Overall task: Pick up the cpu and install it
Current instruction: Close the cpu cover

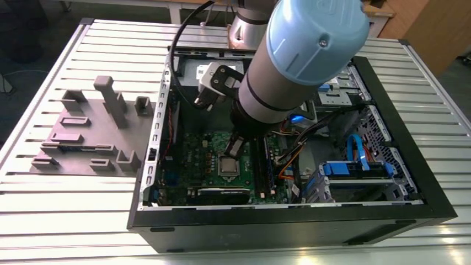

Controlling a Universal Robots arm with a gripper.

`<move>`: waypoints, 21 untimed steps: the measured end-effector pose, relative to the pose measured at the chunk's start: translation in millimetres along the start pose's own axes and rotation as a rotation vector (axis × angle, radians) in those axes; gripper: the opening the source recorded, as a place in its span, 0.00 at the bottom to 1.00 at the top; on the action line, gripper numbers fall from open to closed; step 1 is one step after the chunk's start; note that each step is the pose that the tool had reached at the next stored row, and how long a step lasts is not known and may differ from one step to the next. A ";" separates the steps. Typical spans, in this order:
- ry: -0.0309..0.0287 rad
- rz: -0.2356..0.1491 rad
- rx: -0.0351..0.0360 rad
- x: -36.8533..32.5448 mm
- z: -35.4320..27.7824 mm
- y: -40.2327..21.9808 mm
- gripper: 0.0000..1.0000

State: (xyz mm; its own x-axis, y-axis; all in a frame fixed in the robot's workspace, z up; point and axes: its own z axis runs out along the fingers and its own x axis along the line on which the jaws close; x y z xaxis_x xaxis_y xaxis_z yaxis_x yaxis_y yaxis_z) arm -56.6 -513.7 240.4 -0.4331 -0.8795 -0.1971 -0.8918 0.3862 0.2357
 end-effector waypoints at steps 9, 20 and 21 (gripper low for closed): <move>0.0819 0.006 0.0599 2.7 0.7 4.5 0.11; 0.0770 0.002 0.0706 6.7 2.1 12.8 0.11; 0.0769 0.002 0.0706 6.9 2.2 13.2 0.11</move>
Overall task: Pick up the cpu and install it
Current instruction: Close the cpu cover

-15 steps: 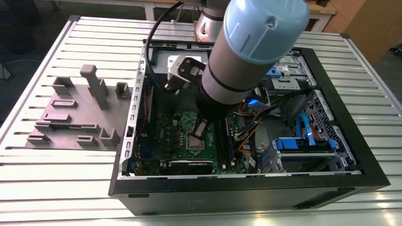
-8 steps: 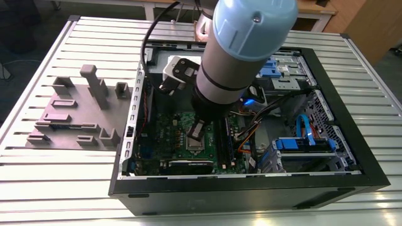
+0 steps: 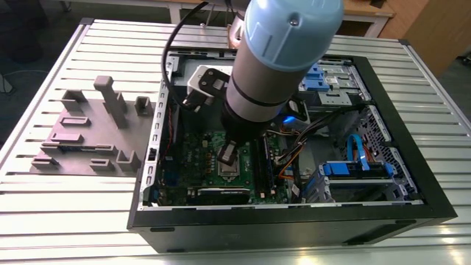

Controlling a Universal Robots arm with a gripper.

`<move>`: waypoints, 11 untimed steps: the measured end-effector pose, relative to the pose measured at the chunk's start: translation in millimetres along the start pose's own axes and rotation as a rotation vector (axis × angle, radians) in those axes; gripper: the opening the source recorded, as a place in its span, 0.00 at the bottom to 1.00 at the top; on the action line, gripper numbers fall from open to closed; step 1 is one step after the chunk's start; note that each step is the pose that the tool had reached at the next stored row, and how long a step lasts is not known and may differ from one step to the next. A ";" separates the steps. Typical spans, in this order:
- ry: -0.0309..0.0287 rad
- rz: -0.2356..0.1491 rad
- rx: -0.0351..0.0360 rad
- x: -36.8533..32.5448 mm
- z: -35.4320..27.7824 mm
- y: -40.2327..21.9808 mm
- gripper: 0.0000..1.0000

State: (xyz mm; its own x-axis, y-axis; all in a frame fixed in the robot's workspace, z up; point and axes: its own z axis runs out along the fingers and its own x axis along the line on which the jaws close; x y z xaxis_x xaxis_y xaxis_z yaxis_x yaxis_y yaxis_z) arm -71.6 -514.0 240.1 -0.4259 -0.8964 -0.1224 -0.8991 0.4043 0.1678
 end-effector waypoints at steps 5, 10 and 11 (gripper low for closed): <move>0.0000 0.000 0.0000 0.8 0.2 1.7 0.11; 0.0000 0.000 0.0000 1.6 0.4 3.4 0.11; 0.0000 0.000 -0.0001 1.8 0.4 3.7 0.11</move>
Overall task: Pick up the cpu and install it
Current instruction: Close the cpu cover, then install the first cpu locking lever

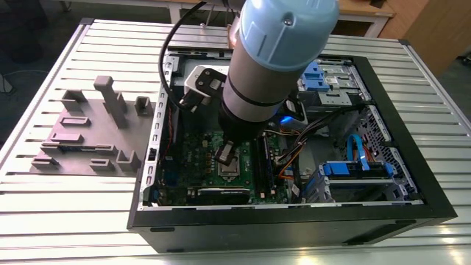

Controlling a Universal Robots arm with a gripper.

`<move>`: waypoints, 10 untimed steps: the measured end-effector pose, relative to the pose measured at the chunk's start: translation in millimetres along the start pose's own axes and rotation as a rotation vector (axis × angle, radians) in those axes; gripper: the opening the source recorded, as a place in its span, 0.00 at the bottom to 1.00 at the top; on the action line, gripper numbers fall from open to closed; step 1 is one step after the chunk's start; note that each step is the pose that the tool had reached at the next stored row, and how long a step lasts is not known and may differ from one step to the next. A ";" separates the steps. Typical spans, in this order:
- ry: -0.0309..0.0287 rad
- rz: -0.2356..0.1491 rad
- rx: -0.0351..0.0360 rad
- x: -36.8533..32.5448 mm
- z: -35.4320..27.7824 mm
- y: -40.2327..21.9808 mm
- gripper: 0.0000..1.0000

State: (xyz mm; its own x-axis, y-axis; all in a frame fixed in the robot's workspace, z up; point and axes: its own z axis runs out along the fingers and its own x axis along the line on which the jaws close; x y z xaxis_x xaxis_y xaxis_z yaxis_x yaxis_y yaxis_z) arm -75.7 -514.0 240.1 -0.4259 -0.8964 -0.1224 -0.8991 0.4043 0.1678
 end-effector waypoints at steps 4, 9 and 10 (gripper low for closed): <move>0.0000 0.000 0.0000 0.6 0.2 1.3 0.11; 0.0000 0.000 0.0000 1.5 0.4 3.0 0.11; 0.0000 0.000 0.0000 1.6 0.4 3.4 0.11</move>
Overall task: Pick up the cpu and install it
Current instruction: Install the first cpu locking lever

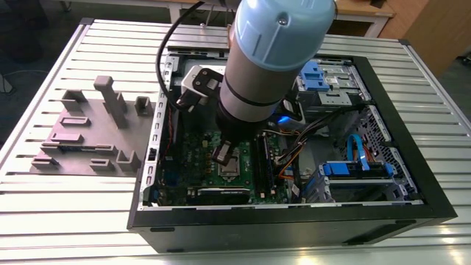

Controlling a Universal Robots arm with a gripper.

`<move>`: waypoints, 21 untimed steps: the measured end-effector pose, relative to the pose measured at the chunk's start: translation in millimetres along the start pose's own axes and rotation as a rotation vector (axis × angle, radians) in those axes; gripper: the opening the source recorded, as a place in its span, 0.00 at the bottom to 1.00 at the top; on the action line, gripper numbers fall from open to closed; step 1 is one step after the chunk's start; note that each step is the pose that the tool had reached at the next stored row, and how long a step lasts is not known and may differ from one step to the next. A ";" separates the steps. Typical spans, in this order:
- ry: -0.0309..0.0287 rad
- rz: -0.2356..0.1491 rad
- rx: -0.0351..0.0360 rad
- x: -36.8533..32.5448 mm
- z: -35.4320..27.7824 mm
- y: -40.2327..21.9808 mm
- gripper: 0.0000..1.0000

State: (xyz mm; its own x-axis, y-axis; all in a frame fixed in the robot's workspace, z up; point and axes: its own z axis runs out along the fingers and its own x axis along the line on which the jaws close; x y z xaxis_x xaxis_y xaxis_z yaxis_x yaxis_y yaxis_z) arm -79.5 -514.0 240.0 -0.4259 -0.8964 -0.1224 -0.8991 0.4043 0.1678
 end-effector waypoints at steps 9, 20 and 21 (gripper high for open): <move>0.0000 0.000 0.0000 1.4 0.3 3.0 0.11; 0.0001 0.000 0.0000 -0.6 -0.1 -1.2 0.11; 0.0000 0.000 0.0000 -2.0 -0.4 -4.2 0.11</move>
State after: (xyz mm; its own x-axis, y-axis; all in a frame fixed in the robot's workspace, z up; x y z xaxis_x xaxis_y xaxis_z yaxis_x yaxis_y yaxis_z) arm -74.8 -514.0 239.9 -0.4260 -0.8964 -0.1224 -0.8990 0.4044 0.1679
